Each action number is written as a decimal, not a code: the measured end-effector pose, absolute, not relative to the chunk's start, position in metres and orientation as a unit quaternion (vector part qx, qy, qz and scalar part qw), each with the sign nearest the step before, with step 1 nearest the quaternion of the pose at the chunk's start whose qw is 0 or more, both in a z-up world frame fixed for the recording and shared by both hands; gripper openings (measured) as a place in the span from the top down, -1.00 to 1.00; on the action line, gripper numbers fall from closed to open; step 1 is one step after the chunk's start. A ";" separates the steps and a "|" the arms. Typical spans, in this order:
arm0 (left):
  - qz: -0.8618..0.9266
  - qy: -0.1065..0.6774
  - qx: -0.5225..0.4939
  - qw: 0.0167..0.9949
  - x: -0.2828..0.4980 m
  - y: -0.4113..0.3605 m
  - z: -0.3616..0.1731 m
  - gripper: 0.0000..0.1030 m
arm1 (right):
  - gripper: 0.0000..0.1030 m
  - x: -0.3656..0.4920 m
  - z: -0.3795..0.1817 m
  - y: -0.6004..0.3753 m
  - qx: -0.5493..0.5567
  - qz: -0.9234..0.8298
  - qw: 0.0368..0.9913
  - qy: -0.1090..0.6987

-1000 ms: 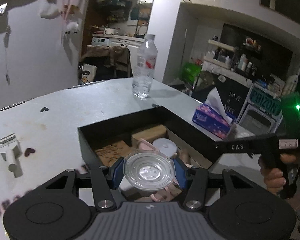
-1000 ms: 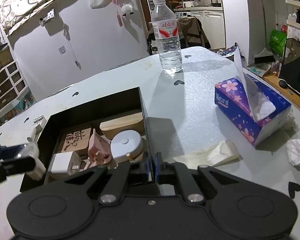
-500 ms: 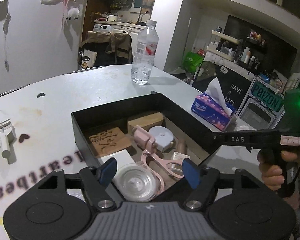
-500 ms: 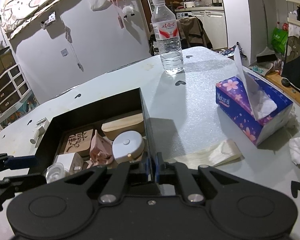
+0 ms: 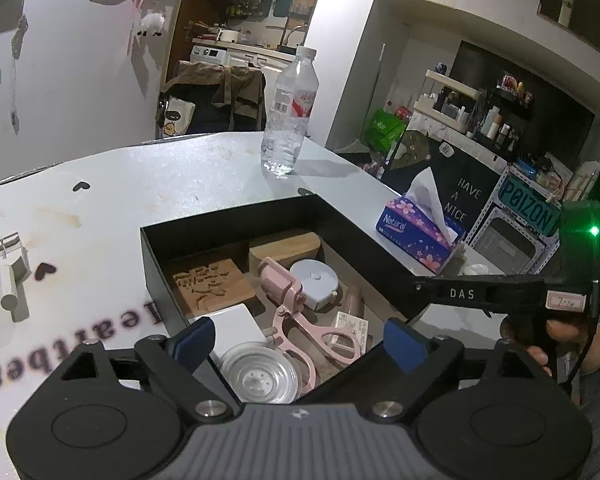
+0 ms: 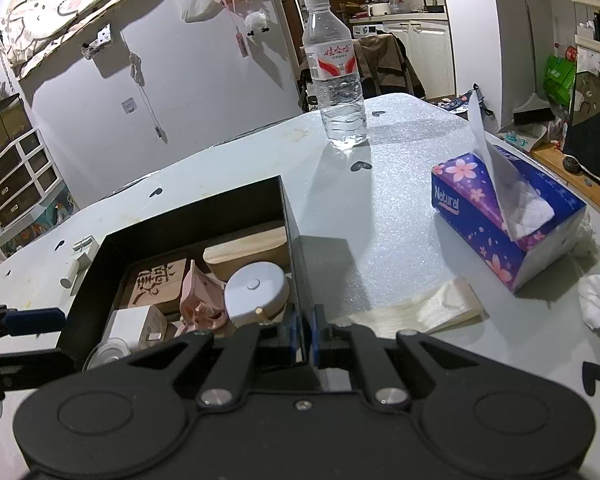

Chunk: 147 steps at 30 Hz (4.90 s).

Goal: Organize rigid objects
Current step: 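Grasp the clear cup with the left tool and lower it into the black box, then release the cup and move the left tool to the white plastic stand, then grasp the white plastic stand with the left tool and lift it, then carry the white stand into the black box and open the left tool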

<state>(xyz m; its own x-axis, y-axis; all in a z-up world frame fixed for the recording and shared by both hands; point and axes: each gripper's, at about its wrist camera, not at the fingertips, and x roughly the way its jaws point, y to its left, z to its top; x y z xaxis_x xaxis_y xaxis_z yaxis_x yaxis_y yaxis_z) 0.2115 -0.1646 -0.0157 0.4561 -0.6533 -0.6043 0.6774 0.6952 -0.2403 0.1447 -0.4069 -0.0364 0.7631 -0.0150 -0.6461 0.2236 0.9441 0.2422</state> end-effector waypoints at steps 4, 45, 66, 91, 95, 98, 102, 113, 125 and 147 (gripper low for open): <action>-0.390 0.342 0.015 0.855 0.209 -0.163 -0.013 -0.84 | 0.86 0.145 -0.037 -0.407 0.155 -0.064 0.926 0.338; -0.127 0.273 -0.027 0.953 0.304 -0.066 -0.039 -0.84 | 0.86 0.144 -0.036 -0.406 0.152 -0.066 0.926 0.338; -0.033 0.303 -0.023 0.952 0.384 -0.075 -0.080 -0.06 | 0.86 0.146 -0.036 -0.406 0.154 -0.069 0.925 0.340; -0.093 0.304 -0.005 0.948 0.328 -0.080 -0.079 0.07 | 0.85 0.146 -0.038 -0.403 0.150 -0.072 0.926 0.339; -0.108 0.305 -0.018 0.946 0.303 -0.084 -0.077 0.07 | 0.85 0.147 -0.038 -0.403 0.150 -0.071 0.926 0.339; -0.123 0.287 -0.047 0.949 0.285 -0.084 -0.062 0.07 | 0.85 0.147 -0.038 -0.403 0.150 -0.071 0.926 0.339; -0.159 0.254 -0.090 0.950 0.263 -0.087 -0.030 0.08 | 0.85 0.147 -0.038 -0.404 0.150 -0.071 0.926 0.339; -0.285 0.268 -0.173 0.904 0.240 -0.151 0.003 0.07 | 0.85 0.147 -0.038 -0.403 0.153 -0.070 0.926 0.338; -0.301 0.345 -0.174 0.872 0.246 -0.229 -0.025 0.07 | 0.86 0.145 -0.038 -0.404 0.153 -0.070 0.927 0.334; -0.287 0.403 -0.196 0.847 0.253 -0.242 -0.043 -0.52 | 0.87 0.147 -0.037 -0.403 0.148 -0.068 0.928 0.336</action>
<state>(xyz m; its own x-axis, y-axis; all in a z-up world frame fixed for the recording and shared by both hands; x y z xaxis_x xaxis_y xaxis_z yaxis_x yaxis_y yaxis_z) 0.2528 -0.2423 -0.0429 0.5111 -0.6438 -0.5695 0.3277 0.7585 -0.5633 0.1467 -0.4030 -0.0375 0.7648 -0.0275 -0.6437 0.2259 0.9471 0.2278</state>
